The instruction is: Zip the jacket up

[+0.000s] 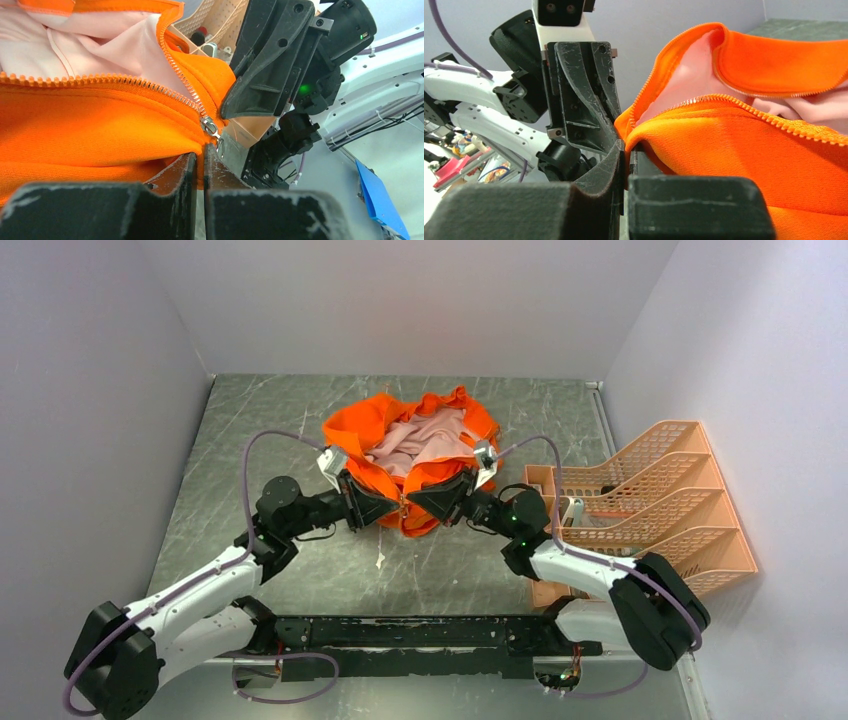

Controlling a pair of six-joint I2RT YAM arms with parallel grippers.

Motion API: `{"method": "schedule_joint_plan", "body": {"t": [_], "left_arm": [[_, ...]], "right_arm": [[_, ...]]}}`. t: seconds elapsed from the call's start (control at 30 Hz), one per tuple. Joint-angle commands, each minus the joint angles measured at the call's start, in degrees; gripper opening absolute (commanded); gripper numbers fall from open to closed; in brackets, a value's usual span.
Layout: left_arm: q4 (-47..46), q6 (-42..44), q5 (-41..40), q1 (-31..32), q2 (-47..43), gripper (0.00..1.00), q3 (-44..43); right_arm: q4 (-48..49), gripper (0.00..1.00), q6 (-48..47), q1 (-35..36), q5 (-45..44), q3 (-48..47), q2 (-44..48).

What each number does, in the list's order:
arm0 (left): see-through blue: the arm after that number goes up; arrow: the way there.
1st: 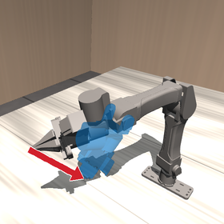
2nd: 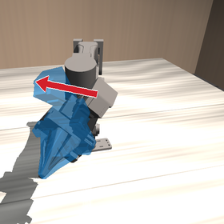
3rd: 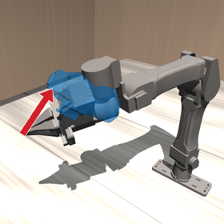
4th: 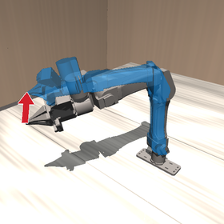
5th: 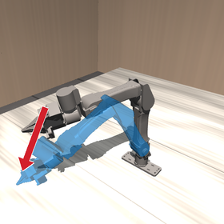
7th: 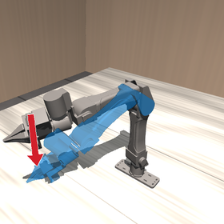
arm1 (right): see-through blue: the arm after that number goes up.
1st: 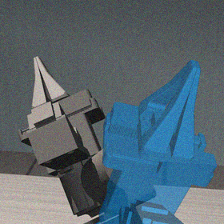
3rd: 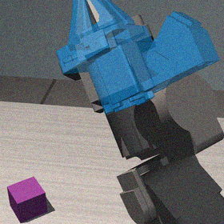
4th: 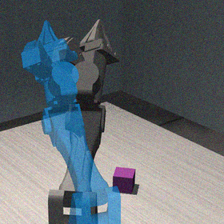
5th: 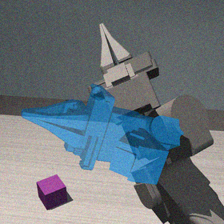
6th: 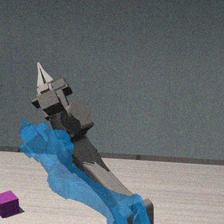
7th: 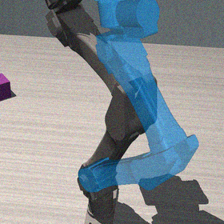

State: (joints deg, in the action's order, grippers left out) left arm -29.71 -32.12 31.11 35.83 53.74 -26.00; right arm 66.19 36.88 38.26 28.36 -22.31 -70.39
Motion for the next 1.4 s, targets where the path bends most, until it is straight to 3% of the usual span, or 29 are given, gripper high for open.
{"method": "schedule_joint_plan", "body": {"t": [0.0,0.2,0.7,1.0,1.13,1.37], "left_arm": [[6.1,-1.2,8.4,1.6,1.4,0.08,-2.1],[10.0,-1.6,10.3,1.6,4.8,0.08,-3.1],[7.2,-5.8,15.6,3.0,13.9,0.08,-2.4],[7.9,-6.4,16.6,3.0,18.0,0.08,-3.6],[7.7,-7.1,16.9,3.0,19.8,0.08,-4.3],[6.8,-8.1,17.0,3.0,22.3,0.08,-5.3]], "right_arm": [[-6.5,0.00,-0.6,-0.3,-7.3,-0.2,3.3],[-16.1,0.00,2.3,-0.4,-9.9,-0.4,6.1],[-35.0,0.00,11.0,-0.4,-13.2,-2.7,6.5],[-38.3,0.18,11.2,-0.3,-12.8,-2.9,6.4],[-41.0,0.31,11.1,-0.5,-13.3,-2.9,7.2],[-48.4,0.40,8.8,-0.4,-15.7,-3.4,10.2]]}}
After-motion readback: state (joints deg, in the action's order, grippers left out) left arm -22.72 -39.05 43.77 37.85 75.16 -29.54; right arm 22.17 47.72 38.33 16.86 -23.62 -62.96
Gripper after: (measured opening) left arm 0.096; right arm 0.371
